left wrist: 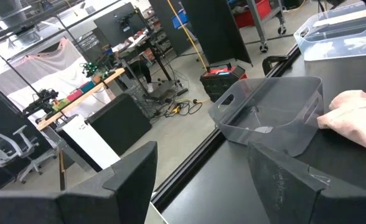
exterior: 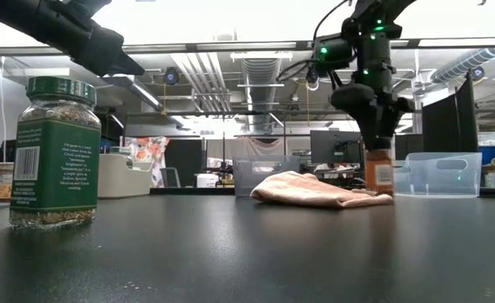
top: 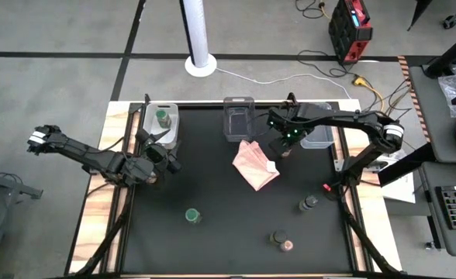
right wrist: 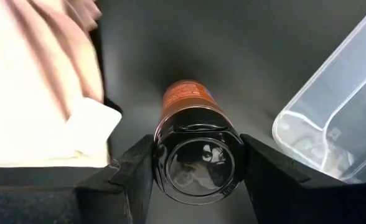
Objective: Sort spices by type
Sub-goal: Put the top right black seasoning bottle into the black bin
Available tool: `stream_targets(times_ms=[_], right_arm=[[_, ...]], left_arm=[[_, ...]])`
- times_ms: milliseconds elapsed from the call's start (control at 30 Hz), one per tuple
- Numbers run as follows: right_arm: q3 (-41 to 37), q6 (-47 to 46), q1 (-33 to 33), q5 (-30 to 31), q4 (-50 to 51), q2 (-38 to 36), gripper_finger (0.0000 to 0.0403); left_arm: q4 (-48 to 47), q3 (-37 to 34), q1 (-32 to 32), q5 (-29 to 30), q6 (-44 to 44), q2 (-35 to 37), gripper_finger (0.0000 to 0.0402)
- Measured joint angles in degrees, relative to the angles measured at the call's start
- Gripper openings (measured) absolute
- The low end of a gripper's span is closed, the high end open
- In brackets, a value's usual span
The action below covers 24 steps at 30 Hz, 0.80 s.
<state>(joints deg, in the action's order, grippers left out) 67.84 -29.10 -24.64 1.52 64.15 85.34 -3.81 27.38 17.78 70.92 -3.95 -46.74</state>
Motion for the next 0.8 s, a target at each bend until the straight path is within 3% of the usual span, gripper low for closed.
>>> stream_targets(times_ms=[467,800], right_arm=[[18.46,4.42,-0.04,0.61,5.71,1.53,0.0197],[39.07,13.72,-0.04,0.59,10.5,16.03,0.0197]], left_arm=[[0.13,0.0,0.01,0.0,0.0,0.02,0.0233],[-0.17,-0.02,0.0,0.09,-2.42,0.25,0.0233]])
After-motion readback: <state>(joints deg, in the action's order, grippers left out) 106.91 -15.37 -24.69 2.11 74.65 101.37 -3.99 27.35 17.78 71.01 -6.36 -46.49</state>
